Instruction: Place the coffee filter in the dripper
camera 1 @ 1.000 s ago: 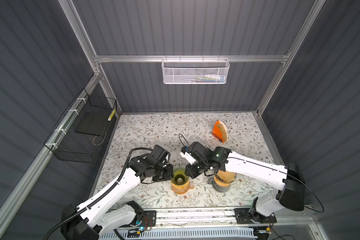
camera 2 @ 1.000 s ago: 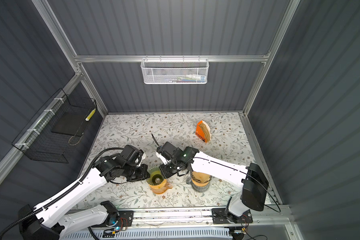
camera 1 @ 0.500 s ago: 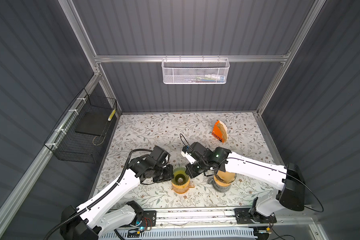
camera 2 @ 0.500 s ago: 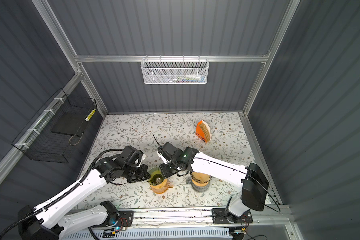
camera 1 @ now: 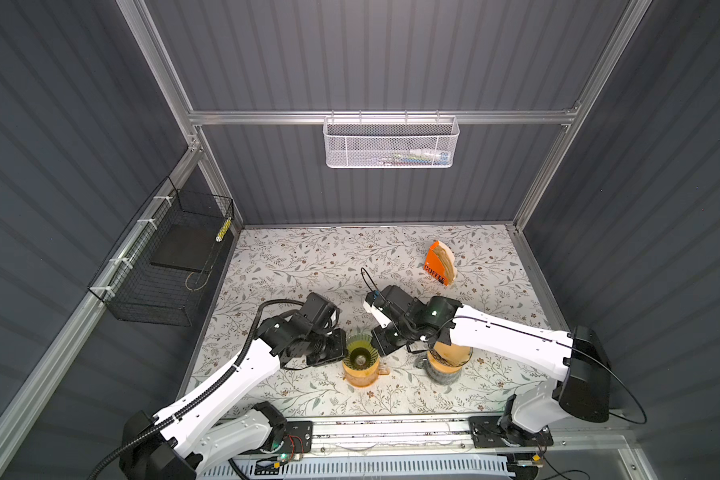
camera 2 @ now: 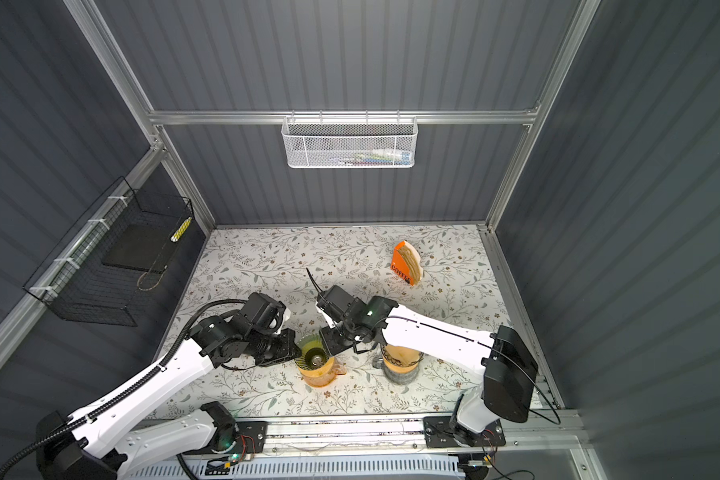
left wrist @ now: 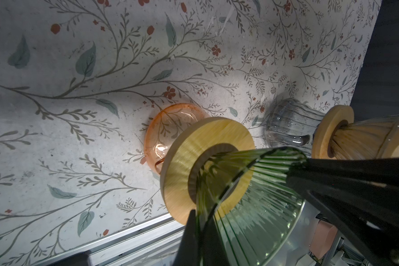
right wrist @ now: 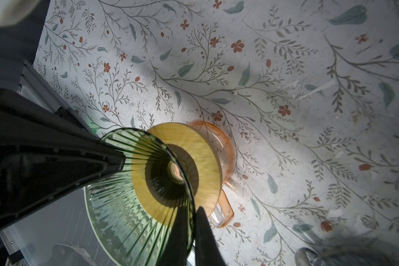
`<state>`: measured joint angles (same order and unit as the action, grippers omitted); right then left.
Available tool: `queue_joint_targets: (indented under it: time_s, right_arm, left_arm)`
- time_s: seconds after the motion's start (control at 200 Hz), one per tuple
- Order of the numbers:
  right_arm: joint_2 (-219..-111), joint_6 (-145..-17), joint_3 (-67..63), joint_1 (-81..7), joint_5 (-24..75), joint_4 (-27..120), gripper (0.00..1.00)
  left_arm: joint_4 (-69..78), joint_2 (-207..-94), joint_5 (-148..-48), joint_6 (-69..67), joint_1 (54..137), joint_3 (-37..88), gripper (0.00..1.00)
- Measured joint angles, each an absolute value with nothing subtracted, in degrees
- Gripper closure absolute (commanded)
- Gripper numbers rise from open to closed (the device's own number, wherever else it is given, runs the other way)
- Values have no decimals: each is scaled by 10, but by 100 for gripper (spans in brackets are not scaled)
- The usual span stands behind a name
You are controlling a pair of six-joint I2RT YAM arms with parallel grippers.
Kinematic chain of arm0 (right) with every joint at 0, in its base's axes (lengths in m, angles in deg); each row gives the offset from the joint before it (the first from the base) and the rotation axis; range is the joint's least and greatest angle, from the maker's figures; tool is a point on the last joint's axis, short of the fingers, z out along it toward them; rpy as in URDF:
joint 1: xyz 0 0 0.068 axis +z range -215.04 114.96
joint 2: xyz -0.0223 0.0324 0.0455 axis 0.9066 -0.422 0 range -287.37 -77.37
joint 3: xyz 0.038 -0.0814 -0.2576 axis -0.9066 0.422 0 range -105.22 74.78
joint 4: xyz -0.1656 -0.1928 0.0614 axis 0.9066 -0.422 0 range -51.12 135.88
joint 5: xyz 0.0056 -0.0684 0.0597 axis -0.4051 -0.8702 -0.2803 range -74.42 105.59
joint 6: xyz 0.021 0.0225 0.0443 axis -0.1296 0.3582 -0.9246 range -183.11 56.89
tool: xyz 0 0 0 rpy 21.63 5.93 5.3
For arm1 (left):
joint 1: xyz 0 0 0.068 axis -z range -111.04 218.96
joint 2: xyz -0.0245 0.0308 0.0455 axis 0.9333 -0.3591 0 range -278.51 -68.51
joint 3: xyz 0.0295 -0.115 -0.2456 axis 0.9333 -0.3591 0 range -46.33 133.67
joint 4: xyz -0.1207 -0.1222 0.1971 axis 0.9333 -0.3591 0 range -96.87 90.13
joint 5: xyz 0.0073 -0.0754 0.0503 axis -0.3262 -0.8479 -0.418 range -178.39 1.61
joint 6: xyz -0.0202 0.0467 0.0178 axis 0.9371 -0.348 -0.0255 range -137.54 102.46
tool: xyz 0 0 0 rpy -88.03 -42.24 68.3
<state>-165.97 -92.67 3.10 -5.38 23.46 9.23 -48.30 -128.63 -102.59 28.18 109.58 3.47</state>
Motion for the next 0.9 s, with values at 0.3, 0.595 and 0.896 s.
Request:
queue_joint_targets:
  time_s: [0.3, 0.595, 0.896]
  right_arm:
    - [-1655, -929, 38, -52, 229, 103, 91]
    - [-1655, -926, 37, -50, 216, 103, 91]
    - [-1661, -914, 29, -50, 197, 98, 90]
  left_arm:
    - [-482, -1288, -1018, 287, 1102, 35, 100]
    - [-488, -1290, -1000, 287, 1108, 46, 100]
    - [-484, -1305, -989, 287, 1109, 56, 100]
